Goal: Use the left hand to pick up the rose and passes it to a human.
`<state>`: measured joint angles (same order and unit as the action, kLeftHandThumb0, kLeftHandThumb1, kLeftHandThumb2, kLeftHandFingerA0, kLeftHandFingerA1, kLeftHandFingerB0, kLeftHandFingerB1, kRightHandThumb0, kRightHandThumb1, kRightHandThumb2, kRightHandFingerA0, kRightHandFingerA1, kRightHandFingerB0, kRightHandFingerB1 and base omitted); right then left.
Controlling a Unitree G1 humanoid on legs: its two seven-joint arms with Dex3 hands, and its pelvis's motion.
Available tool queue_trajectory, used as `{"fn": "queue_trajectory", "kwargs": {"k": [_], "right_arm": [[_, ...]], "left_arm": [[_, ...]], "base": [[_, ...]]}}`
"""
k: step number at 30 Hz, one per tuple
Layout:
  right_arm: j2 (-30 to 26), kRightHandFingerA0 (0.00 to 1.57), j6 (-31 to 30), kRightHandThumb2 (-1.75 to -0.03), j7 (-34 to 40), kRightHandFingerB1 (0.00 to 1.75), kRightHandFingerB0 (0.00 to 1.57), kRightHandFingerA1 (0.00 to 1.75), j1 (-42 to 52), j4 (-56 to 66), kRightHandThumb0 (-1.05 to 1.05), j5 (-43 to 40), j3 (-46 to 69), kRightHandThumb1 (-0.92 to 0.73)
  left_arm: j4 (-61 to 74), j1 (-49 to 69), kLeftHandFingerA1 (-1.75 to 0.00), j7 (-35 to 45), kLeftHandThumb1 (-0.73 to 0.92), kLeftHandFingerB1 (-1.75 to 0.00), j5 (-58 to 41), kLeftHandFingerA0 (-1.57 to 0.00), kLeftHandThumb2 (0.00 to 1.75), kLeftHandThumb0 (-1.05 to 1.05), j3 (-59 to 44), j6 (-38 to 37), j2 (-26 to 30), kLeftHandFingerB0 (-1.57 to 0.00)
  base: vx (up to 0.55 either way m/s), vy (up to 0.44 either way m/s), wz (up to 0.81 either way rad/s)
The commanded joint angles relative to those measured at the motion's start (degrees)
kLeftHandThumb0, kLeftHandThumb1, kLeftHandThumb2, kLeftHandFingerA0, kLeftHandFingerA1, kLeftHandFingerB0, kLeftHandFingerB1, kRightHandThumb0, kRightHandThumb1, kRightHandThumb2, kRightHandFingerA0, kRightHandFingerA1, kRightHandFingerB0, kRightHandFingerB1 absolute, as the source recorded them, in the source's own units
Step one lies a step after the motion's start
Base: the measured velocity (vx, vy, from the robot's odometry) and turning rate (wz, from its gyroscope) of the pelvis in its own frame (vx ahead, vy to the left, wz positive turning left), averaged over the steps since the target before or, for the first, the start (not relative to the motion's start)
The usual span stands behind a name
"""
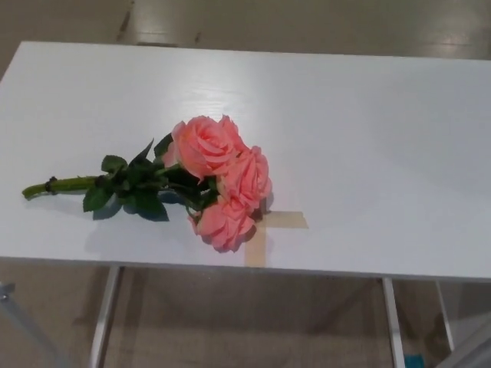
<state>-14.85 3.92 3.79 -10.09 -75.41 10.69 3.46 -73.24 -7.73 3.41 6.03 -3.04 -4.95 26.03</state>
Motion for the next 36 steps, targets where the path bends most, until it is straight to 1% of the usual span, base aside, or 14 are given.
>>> {"fn": "queue_trajectory", "kwargs": {"k": [1, 2, 3, 5, 6, 7, 9, 15, 17, 18, 19, 20, 23, 36], "right_arm": [[0.25, 0.66, 0.91, -0.60, 0.82, 0.36, 0.47, 0.42, -0.09, -0.73, -0.32, -0.74, 0.47, -0.68], [0.14, 0.66, 0.96, -0.60, 0.75, 0.36, 0.46, 0.42, 0.03, -0.75, -0.32, -0.75, 0.47, -0.68], [0.13, 0.66, 0.99, -0.60, 0.73, 0.36, 0.46, 0.42, -0.05, -0.78, -0.31, -0.66, 0.38, -0.68], [0.19, 0.66, 0.98, -0.60, 0.72, 0.36, 0.46, 0.42, -0.17, -0.89, -0.31, -0.56, 0.30, -0.68], [0.21, 0.60, 1.11, -0.77, 0.70, 0.46, 0.43, 0.52, 0.07, -0.87, -0.39, -0.52, 0.24, -0.59], [0.34, 0.66, 1.14, -0.60, 0.72, 0.36, 0.46, 0.42, 0.06, -0.88, -0.31, -0.48, 0.18, -0.68], [0.49, 0.66, 1.28, -0.60, 0.74, 0.36, 0.46, 0.43, 0.01, -0.85, -0.31, -0.44, 0.10, -0.68], [0.70, 0.67, 1.26, -0.60, 0.57, 0.36, 0.46, 0.43, -0.32, -0.92, -0.30, -0.70, 0.32, -0.68], [0.59, 0.67, 1.32, -0.60, 0.49, 0.36, 0.46, 0.43, 0.34, -1.01, -0.30, -0.62, 0.27, -0.68], [0.67, 0.68, 1.11, -0.60, 0.52, 0.37, 0.47, 0.43, -0.09, -1.07, -0.30, -0.61, 0.27, -0.68], [0.65, 0.68, 1.06, -0.60, 0.50, 0.37, 0.47, 0.43, -0.25, -1.08, -0.30, -0.62, 0.29, -0.68], [0.64, 0.68, 0.90, -0.60, 0.54, 0.37, 0.47, 0.43, -0.37, -1.12, -0.30, -0.45, 0.12, -0.68], [0.67, 0.68, 0.65, -0.60, 0.70, 0.37, 0.47, 0.43, 0.07, -1.26, -0.30, 0.06, -0.46, -0.68], [0.36, 0.68, 0.87, -0.61, 0.77, 0.37, 0.49, 0.43, -0.12, -1.11, -0.31, 0.08, -0.92, -0.68]], "left_arm": [[-1.01, 0.22, -0.40, 0.76, 0.59, -0.34, 0.32, -0.58, 0.58, -0.42, -0.15, -1.42, 0.57, -0.41], [-1.08, 0.29, -0.50, -0.08, 0.50, -0.44, 0.81, -0.51, 0.76, -0.49, 0.28, -1.38, 0.36, -0.34], [-1.11, 0.24, -0.38, -0.52, 0.59, -0.34, 0.88, -0.54, 0.58, -0.42, 0.31, -1.55, 0.29, -0.39], [-1.11, 0.32, -0.38, -1.04, 0.59, -0.33, 0.67, -0.51, 0.58, -0.42, 0.09, -2.26, 0.26, -0.37], [-0.85, 0.60, -0.37, -1.20, 0.59, -0.33, 0.32, -0.49, 0.58, -0.42, -0.24, -2.92, 0.24, -0.36], [-0.57, 0.61, -0.37, -1.18, 0.57, -0.33, -0.06, -0.47, 0.57, -0.43, -0.62, -3.52, 0.33, -0.35], [2.64, 0.72, -0.46, -0.52, 0.44, -0.41, -2.09, -0.40, 0.70, -0.52, -2.62, -8.29, 0.23, -0.29], [18.50, 7.22, -0.36, 7.63, 0.49, -0.34, -5.67, -0.41, 0.55, -0.46, -5.94, -14.51, 2.45, -0.41], [28.67, 12.64, -0.37, 13.04, 0.48, -0.35, -8.79, -0.43, 0.55, -0.47, -7.24, -12.84, 3.45, -0.43], [39.62, 17.49, -0.48, 21.58, 0.41, -0.43, -14.27, -0.44, 0.72, -0.58, -8.55, -9.75, 6.16, -0.39], [41.29, 18.08, -0.48, 22.50, 0.41, -0.43, -14.86, -0.44, 0.72, -0.58, -8.74, -9.06, 6.39, -0.39], [46.20, 20.39, -0.40, 26.50, 0.46, -0.37, -17.88, -0.54, 0.54, -0.44, -9.47, -6.09, 8.09, -0.51], [60.78, 28.93, -0.40, 40.59, 0.47, -0.38, -28.85, -0.54, 0.54, -0.42, -12.69, 1.07, 14.16, -0.53], [94.50, 39.69, -0.48, 51.58, 0.41, -0.38, -55.93, -0.64, 0.52, -0.31, -26.31, 4.52, 16.60, -0.51]], "base": [[0.00, 0.000, 0.00], [0.00, 0.000, 0.00], [0.00, 0.000, 0.00], [0.00, 0.000, 0.00], [0.00, 0.000, 0.00], [0.00, 0.000, 0.00], [0.00, 0.000, 0.00], [0.00, 0.000, 0.00], [0.00, 0.000, 0.00], [0.00, 0.000, 0.00], [0.00, 0.000, 0.00], [0.00, 0.000, 0.00], [0.00, 0.000, 0.00], [0.00, 0.000, 0.00]]}}
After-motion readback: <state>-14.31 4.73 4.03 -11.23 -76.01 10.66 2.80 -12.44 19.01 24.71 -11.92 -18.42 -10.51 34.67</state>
